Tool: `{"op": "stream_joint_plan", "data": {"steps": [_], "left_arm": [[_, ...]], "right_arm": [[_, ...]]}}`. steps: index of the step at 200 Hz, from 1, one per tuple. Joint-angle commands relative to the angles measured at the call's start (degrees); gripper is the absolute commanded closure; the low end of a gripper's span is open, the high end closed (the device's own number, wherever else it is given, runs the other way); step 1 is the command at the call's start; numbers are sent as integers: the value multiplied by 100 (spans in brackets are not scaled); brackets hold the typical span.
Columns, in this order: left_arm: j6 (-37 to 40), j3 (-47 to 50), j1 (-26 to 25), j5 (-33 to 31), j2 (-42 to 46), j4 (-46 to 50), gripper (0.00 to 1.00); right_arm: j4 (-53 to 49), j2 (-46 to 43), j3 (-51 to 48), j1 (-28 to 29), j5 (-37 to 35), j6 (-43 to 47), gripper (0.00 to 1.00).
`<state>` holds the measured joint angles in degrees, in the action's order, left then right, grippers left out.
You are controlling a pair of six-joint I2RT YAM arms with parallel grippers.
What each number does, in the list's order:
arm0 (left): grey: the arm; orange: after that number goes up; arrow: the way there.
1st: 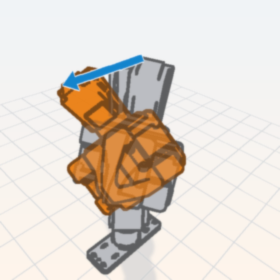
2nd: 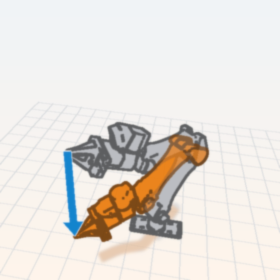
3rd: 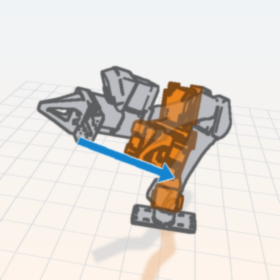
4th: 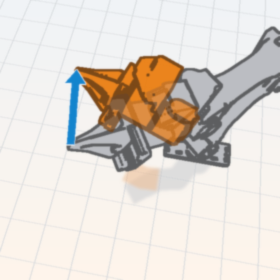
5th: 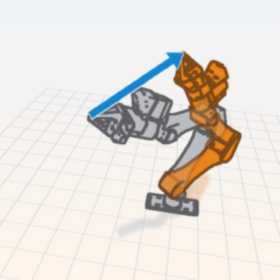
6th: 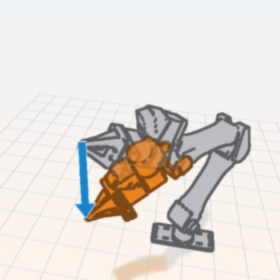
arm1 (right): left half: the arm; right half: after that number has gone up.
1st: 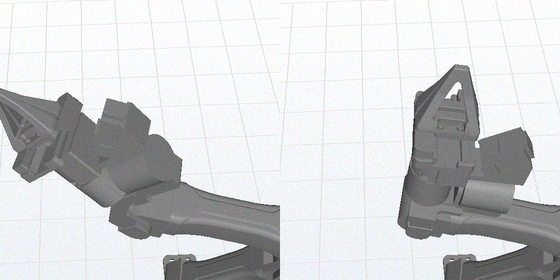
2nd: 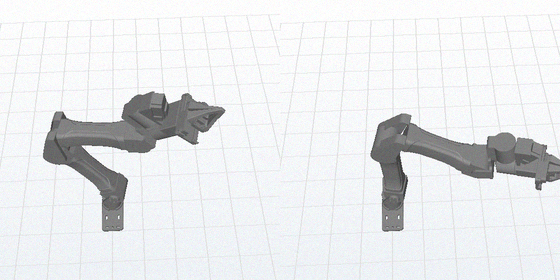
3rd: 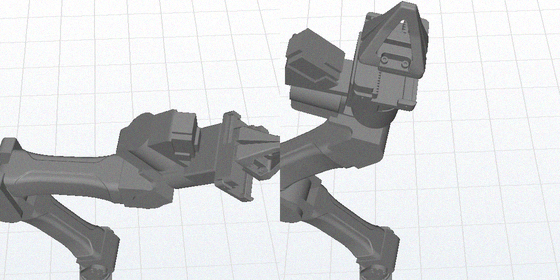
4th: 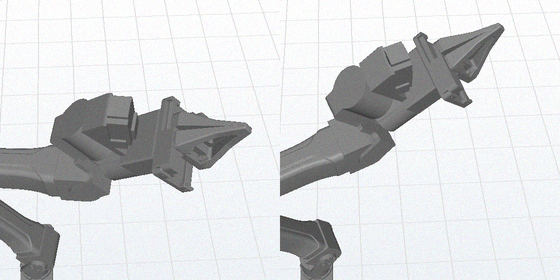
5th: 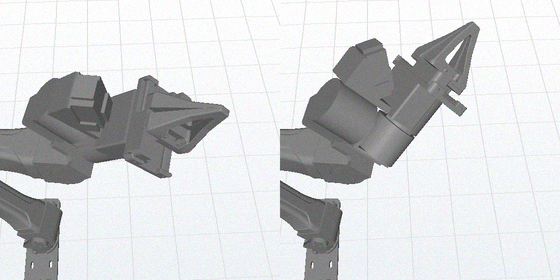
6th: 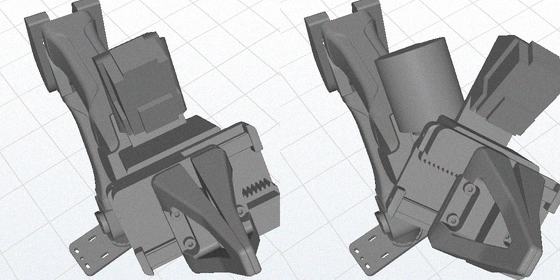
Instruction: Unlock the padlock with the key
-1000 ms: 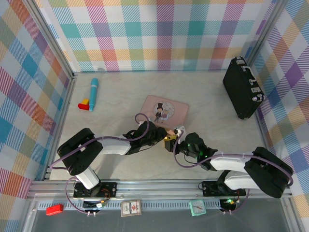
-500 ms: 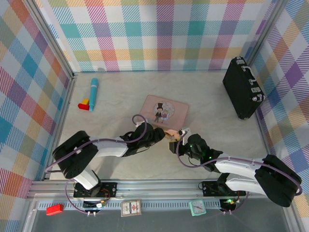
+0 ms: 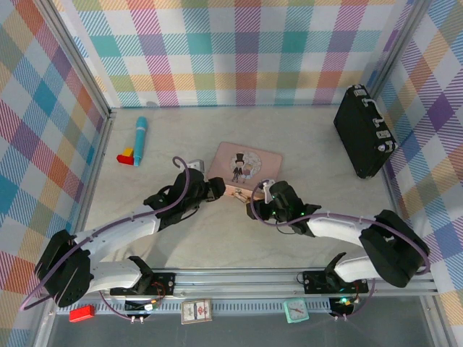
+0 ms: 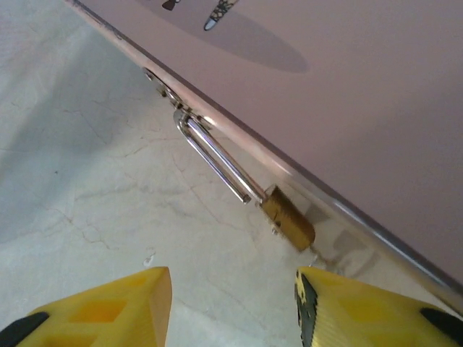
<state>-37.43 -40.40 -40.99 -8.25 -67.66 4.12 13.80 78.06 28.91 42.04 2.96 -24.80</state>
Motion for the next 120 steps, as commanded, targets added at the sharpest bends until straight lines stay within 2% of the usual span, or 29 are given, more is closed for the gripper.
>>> {"op": "stream_joint_plan", "data": {"steps": [1, 32, 53, 82, 120], "left_arm": [[583, -28, 171, -20, 268, 675, 35], [660, 124, 435, 240, 349, 678, 33], [678, 139, 547, 409, 287, 644, 33], [681, 181, 592, 451, 305, 608, 33], [661, 283, 636, 489, 296, 512, 33]], "right_arm": [[-550, 332, 444, -243, 330, 568, 50], [-922, 765, 1000, -728, 443, 1078, 50], [-992, 1015, 1290, -987, 799, 1372, 50], [-783, 1071, 1271, -1014, 1366, 1384, 51], [-644, 1098, 964, -1012, 1192, 1210, 53]]}}
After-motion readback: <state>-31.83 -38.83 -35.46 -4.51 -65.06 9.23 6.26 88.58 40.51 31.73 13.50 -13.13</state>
